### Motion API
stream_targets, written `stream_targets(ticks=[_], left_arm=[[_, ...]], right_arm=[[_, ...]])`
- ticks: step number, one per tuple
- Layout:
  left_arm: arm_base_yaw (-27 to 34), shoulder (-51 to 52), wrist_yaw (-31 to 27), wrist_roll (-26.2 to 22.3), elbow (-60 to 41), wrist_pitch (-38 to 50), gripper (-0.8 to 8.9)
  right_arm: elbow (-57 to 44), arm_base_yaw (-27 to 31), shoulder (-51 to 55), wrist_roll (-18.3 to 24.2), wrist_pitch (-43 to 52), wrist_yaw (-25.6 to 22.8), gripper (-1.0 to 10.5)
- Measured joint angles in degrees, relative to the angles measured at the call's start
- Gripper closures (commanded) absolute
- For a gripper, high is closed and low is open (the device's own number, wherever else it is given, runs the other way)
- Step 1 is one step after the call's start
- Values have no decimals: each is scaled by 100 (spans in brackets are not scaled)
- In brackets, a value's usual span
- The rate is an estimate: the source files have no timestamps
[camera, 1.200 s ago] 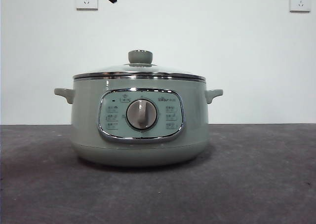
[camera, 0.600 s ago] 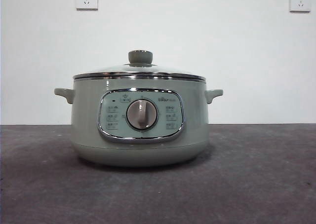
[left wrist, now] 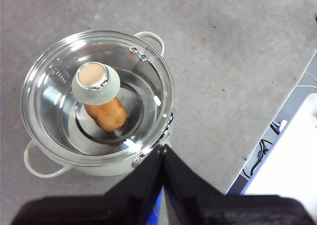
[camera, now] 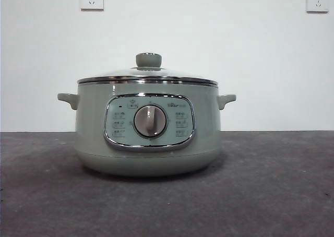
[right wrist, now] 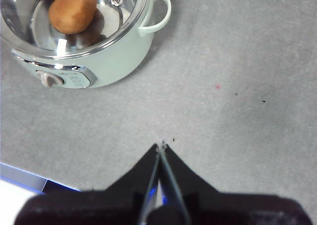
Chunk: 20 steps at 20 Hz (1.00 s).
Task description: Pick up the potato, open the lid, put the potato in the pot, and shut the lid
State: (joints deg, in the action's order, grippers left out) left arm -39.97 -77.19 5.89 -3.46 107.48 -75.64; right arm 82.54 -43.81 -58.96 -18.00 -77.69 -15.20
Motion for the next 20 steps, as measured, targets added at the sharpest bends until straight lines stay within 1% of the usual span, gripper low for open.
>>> stream_targets(ticks=[3, 5, 8, 9, 11, 12, 14, 16, 17, 19, 20], left_arm=[[0, -76, 0, 0, 0, 0, 816], [142, -101, -15, -13, 0, 24, 816], [621, 160, -245, -323, -114, 26, 816], [826, 385, -365, -304, -275, 26, 816], [1392, 1016, -468, -118, -824, 42, 816], [1740, 1390, -496, -72, -1255, 173, 816], [2411, 2258, -525, -31, -2448, 892, 816], [2973, 3265, -522, 7, -3950, 2074, 816], [3233, 3851, -522, 9, -4837, 2806, 816], [3576, 4898, -498, 17, -6417, 4068, 816], [3674, 5351, -424, 37, -7058, 4544, 816]], right_arm=[[0, 2, 0, 0, 0, -2, 946], [0, 2, -2, 0, 0, 0, 946], [0, 2, -2, 0, 0, -2, 946], [0, 0, -2, 0, 0, 0, 946], [0, 2, -4, 0, 0, -2, 946], [0, 2, -9, 0, -2, -2, 946], [0, 2, -15, 0, 0, 0, 946], [0, 2, -22, 0, 0, -2, 946], [0, 2, -22, 0, 0, -2, 946], [0, 2, -24, 0, 0, -2, 946], [0, 2, -28, 0, 0, -2, 946]])
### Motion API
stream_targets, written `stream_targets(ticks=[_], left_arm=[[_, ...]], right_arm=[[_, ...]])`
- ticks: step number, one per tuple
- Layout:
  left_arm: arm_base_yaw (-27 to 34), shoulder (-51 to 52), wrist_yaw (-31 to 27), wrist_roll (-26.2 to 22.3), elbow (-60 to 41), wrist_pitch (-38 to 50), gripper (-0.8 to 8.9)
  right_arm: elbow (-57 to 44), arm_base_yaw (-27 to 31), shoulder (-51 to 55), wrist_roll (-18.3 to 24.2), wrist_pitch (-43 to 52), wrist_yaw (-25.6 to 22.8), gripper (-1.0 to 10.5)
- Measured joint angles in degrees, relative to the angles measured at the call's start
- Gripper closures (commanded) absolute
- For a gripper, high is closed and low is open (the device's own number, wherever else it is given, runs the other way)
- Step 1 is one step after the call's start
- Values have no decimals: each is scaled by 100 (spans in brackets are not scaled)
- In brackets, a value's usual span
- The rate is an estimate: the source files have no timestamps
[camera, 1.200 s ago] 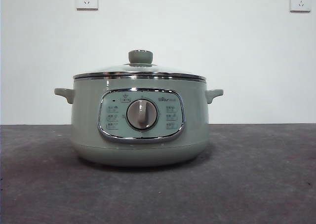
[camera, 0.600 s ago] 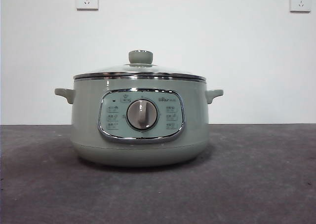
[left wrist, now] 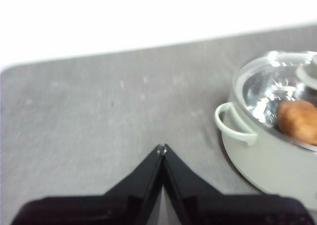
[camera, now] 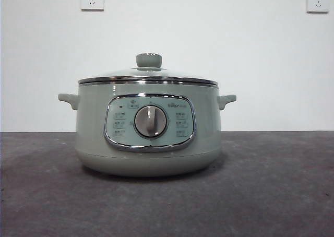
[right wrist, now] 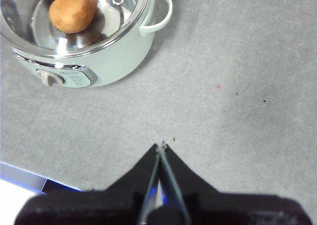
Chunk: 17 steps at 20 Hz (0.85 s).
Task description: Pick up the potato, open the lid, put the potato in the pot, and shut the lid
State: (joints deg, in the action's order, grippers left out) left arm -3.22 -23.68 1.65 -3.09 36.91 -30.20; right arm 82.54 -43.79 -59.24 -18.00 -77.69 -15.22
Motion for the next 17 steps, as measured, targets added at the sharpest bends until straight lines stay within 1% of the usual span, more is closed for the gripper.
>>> stream_targets(ticks=[1, 3, 5, 7, 10, 13, 17], left_arm=[[85, 459, 94, 20, -723, 522, 816], [162, 1084, 98, 59, -1821, 1029, 816], [203, 1499, 105, 79, -2573, 1296, 816], [267, 1825, 107, 129, -3053, 1504, 816], [352, 2199, 105, 317, -3436, 1543, 816], [424, 2332, 79, 358, -3558, 2083, 816], [431, 2334, -17, 374, -3587, 2041, 816]], right_arm=[[0, 0, 0, 0, 0, 0, 946], [0, 0, 0, 0, 0, 0, 946], [0, 0, 0, 0, 0, 0, 946], [0, 0, 0, 0, 0, 2, 946], [0, 0, -2, 0, 0, 0, 946], [0, -2, -4, 0, 0, 2, 946], [0, 0, -7, 0, -2, 0, 946]])
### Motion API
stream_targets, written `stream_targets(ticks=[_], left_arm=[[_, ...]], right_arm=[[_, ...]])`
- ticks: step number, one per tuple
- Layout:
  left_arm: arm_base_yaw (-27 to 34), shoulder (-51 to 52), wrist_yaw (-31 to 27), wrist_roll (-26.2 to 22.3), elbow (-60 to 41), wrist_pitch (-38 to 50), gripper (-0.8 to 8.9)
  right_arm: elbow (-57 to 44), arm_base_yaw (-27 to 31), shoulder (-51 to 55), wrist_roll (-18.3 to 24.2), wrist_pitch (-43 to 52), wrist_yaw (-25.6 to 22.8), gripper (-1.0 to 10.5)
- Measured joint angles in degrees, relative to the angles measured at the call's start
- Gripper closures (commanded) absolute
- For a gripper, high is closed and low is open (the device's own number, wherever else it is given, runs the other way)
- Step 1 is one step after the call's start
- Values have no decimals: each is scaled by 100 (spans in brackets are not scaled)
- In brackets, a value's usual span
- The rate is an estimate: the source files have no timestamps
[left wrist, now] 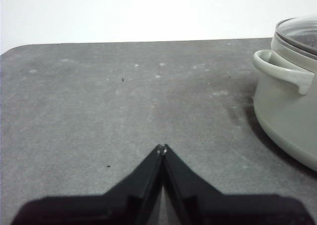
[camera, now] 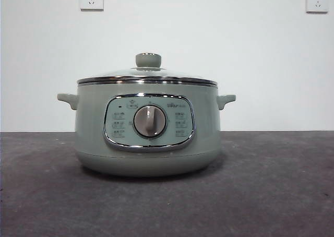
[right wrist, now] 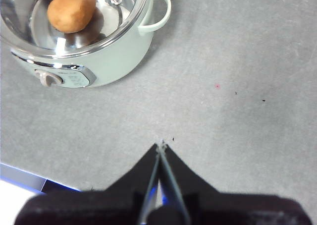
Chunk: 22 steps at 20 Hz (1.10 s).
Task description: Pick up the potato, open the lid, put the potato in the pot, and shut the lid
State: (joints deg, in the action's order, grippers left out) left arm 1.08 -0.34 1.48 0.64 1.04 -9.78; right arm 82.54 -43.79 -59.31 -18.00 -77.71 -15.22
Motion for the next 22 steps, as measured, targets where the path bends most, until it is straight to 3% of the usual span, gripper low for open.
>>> stream_targets(ticks=[14, 18, 20, 22], left_arm=[[0, -413, 0, 2, 0, 2, 816], [0, -450, 0, 2, 0, 0, 816], [0, -466, 0, 2, 0, 2, 816], [0, -479, 0, 2, 0, 2, 816]], right_arm=[[0, 7, 0, 37, 2, -46, 946], [-24, 516, 92, 798, 275, -588, 946], [-278, 1003, 354, 1340, 1082, -533, 946], [-949, 1659, 802, 1631, 2203, -140, 946]])
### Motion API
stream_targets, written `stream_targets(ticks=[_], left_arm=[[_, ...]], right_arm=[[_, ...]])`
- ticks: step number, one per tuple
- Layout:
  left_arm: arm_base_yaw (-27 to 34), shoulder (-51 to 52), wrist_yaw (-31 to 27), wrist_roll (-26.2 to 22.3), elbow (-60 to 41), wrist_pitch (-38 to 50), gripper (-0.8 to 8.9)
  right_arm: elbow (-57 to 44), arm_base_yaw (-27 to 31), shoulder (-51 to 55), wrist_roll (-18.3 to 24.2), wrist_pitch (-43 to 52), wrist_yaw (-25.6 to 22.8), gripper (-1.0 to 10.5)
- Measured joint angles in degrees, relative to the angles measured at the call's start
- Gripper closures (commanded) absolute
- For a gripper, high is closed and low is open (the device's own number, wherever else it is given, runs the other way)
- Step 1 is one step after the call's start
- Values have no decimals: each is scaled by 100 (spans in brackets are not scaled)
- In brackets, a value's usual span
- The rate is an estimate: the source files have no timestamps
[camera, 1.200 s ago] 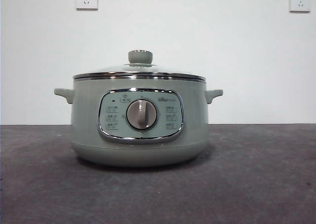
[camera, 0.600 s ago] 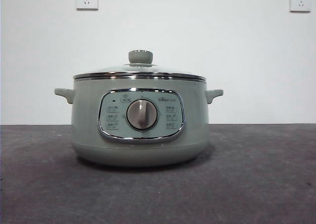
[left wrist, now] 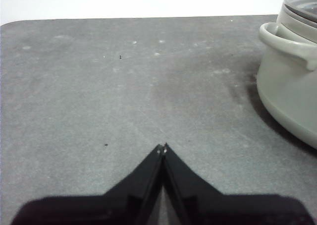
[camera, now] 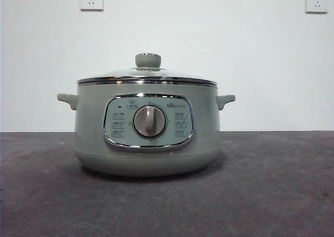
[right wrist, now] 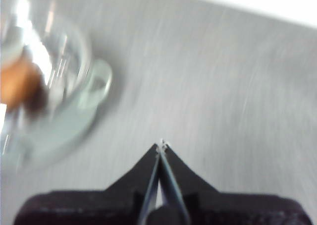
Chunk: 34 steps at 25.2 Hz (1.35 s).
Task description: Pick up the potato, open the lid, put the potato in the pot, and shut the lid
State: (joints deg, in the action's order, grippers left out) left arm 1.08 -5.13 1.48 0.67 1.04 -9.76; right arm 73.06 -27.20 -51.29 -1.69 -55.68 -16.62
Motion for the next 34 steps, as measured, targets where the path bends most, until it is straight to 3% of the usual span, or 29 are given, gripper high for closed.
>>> stream_targets(ticks=[5, 7, 9, 14, 19, 23, 30, 34], left_arm=[[0, -2, 0, 0, 0, 0, 816], [0, -2, 0, 0, 0, 0, 816], [0, -2, 0, 0, 0, -2, 816], [0, -2, 0, 0, 0, -2, 816], [0, -2, 0, 0, 0, -2, 816], [0, -2, 0, 0, 0, -2, 816], [0, -4, 0, 0, 0, 0, 816], [0, -7, 0, 0, 0, 0, 816]], right_arm=[[-2828, 1558, 1335, 149, 3462, 1250, 946], [-4103, 1832, 1974, 170, 4680, 1421, 946], [-4870, 1978, 2468, 214, 5141, 1458, 946], [-6321, 2312, 3491, 247, 5187, 1471, 946], [-7143, 2417, 4197, 234, 5099, 1502, 946], [-7184, 2422, 4625, 238, 4548, 1541, 946], [-7182, 2422, 4789, 267, 4496, 1561, 946], [-7182, 2422, 4800, -44, 4496, 1561, 946]])
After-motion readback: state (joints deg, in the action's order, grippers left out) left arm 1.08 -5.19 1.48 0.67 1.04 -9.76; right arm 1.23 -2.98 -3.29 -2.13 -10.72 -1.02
